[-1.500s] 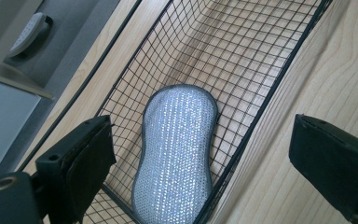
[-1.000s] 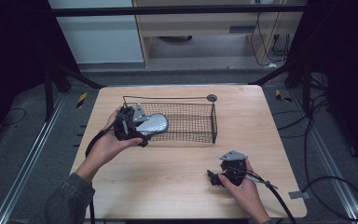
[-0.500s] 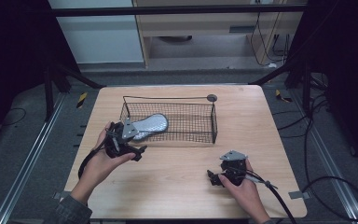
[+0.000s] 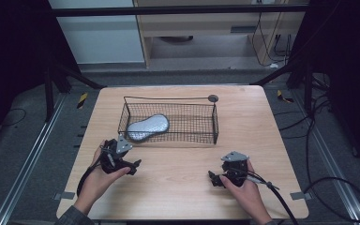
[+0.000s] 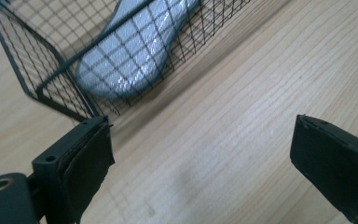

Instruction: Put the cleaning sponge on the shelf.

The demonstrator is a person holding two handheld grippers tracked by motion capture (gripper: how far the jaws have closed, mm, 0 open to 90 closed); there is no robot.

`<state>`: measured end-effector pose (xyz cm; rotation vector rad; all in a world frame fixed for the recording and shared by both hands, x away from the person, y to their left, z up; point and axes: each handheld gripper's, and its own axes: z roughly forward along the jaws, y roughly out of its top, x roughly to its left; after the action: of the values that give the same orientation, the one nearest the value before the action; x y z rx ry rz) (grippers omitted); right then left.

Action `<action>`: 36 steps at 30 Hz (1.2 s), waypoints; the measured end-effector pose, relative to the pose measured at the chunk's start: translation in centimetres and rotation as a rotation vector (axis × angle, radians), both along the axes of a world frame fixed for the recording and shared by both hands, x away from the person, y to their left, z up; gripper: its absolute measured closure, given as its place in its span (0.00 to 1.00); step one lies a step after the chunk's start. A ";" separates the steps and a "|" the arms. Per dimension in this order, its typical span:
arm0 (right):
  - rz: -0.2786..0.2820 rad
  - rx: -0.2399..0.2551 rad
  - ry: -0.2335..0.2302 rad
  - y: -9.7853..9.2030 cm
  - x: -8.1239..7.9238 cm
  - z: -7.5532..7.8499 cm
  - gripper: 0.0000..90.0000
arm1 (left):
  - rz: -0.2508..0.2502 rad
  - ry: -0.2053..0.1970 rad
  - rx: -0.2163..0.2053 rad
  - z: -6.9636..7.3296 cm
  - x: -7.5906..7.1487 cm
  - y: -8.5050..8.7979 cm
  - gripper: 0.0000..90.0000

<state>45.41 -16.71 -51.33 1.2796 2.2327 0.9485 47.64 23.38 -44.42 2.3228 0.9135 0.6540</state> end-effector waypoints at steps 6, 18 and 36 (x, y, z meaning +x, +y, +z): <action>0.000 0.000 0.000 0.0 0.0 0.0 0.01 | 0.035 0.036 -0.002 -1.8 0.1 1.2 0.05; 0.000 0.001 0.001 0.0 0.0 0.0 0.01 | 0.184 0.066 -0.034 -4.2 1.5 5.0 0.05; 0.000 0.001 0.001 0.0 0.0 0.0 0.01 | 0.237 0.101 -0.167 -5.9 2.4 7.4 0.01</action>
<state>45.38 -16.71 -51.33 1.2807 2.2329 0.9495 49.99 30.78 -50.30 2.1348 1.2538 0.5349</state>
